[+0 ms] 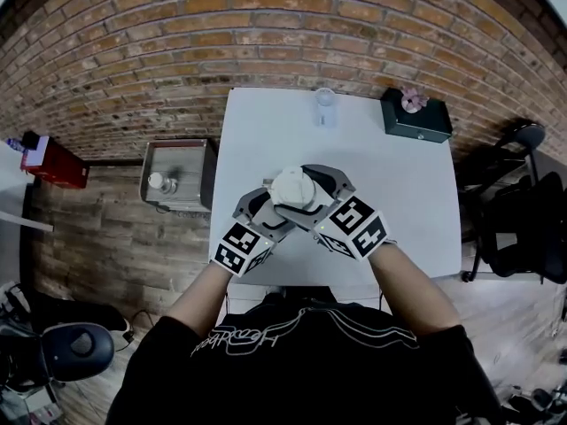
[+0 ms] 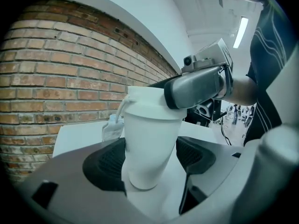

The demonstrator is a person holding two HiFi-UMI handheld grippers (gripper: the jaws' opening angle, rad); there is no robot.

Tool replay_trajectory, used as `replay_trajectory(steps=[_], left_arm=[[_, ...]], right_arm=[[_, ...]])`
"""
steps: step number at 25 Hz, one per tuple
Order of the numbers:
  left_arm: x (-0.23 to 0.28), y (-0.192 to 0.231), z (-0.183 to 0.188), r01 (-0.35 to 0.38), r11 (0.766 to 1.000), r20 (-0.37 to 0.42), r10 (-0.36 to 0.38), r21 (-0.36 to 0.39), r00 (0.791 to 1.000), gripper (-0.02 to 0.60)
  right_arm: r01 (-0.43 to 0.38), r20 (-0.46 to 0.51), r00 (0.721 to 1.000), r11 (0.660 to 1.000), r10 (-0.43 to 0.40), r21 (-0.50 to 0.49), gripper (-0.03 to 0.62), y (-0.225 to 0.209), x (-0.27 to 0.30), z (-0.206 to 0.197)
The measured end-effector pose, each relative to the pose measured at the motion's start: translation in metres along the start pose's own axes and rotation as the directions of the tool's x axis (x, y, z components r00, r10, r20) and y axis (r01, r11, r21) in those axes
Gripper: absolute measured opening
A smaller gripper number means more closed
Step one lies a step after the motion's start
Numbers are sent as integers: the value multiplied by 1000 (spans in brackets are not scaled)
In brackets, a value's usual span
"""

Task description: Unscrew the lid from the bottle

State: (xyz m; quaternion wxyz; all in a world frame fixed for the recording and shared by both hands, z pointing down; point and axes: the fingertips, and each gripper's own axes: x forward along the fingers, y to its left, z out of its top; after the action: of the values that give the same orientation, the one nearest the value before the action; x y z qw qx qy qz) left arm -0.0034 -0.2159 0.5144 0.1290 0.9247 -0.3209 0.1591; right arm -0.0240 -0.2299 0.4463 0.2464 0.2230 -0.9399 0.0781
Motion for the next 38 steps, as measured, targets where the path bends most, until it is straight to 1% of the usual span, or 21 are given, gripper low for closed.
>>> replay_trajectory(steps=[4, 8, 11, 13, 16, 21, 27, 29, 31, 35, 37, 38], left_arm=[[1, -2, 0, -3, 1000, 0, 3, 1, 1000, 359], [1, -1, 1, -5, 1000, 0, 5, 1, 1000, 359], [1, -1, 1, -4, 1000, -4, 4, -2, 1000, 359], [1, -2, 1, -4, 1000, -6, 4, -2, 1000, 359], [2, -3, 1, -6, 1000, -13, 6, -3, 1000, 357], [1, -2, 2, -3, 1000, -24, 3, -2, 1000, 359], [-1, -2, 3, -7, 1000, -15, 7, -1, 1000, 359], [-1, -2, 3, -6, 1000, -16, 6, -2, 1000, 359], [-1, -2, 3, -5, 1000, -15, 5, -1, 1000, 359], [-2, 0, -2, -7, 1000, -21, 7, 4, 1000, 359], [-1, 0, -3, -7, 1000, -23, 7, 4, 1000, 359], [-1, 0, -2, -7, 1000, -19, 7, 3, 1000, 359]], right_arm=[[-42, -22, 999, 999, 42, -28, 367, 1, -1, -2], [-132, -53, 990, 987, 127, -88, 367, 3, 0, -2], [-224, -85, 973, 964, 214, -141, 367, 5, 0, -3], [-292, -112, 955, 940, 275, -177, 367, 7, -1, -4], [-394, -162, 917, 887, 364, -239, 367, 10, -2, -6], [-543, -246, 839, 777, 485, -319, 367, 16, -5, -6], [-677, -346, 736, 623, 582, -391, 367, 22, -8, -8], [-701, -371, 713, 589, 596, -401, 367, 23, -8, -8], [-711, -380, 703, 576, 602, -403, 367, 23, -8, -8], [-713, -373, 701, 577, 608, -398, 365, 23, -7, -8], [-705, -380, 709, 589, 594, -395, 367, 23, -7, -8], [-695, -381, 719, 602, 581, -392, 368, 22, -6, -8]])
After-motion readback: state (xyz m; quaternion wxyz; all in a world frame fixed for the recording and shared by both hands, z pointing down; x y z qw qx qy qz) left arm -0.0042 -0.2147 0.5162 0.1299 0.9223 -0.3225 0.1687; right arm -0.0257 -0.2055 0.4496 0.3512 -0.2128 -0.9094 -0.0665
